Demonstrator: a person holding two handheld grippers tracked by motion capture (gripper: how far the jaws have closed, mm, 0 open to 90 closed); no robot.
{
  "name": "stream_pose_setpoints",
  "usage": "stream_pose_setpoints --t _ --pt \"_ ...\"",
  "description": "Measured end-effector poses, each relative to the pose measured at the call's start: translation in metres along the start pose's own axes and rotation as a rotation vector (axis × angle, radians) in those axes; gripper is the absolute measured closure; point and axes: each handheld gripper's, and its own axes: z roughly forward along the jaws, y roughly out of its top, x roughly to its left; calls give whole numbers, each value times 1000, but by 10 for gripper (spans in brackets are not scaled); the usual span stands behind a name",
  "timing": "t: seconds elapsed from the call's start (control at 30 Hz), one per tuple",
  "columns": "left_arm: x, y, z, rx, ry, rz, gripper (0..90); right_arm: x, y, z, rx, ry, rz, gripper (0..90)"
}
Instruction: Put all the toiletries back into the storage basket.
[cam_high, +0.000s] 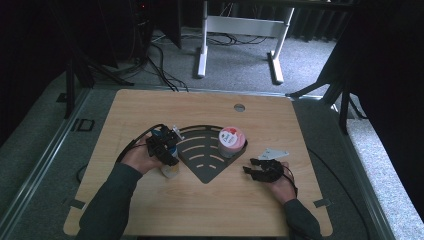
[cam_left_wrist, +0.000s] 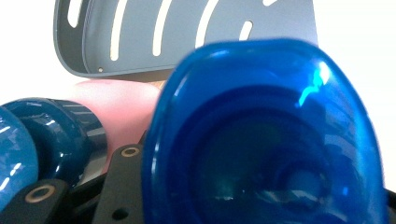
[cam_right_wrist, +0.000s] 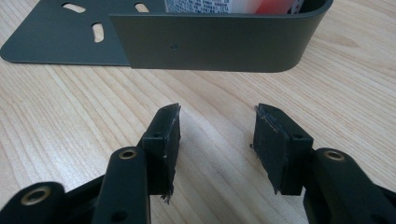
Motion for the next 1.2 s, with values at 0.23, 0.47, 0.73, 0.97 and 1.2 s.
stream_pose_setpoints --t 0.23,0.47,0.73,0.97,1.2 --pt "-1 0 0 2 -1 -5 549 0 0 0 0 1 1 509" --pt "-4 0 0 -17 -15 -5 551 0 0 0 -1 0 2 509" --pt "-11 3 1 -17 -21 20 552 0 0 0 -1 0 2 509" --pt "-19 8 2 -20 -32 48 552 0 0 0 0 0 3 509" --pt "-24 13 3 -32 -54 55 552 0 0 0 -1 0 2 509"
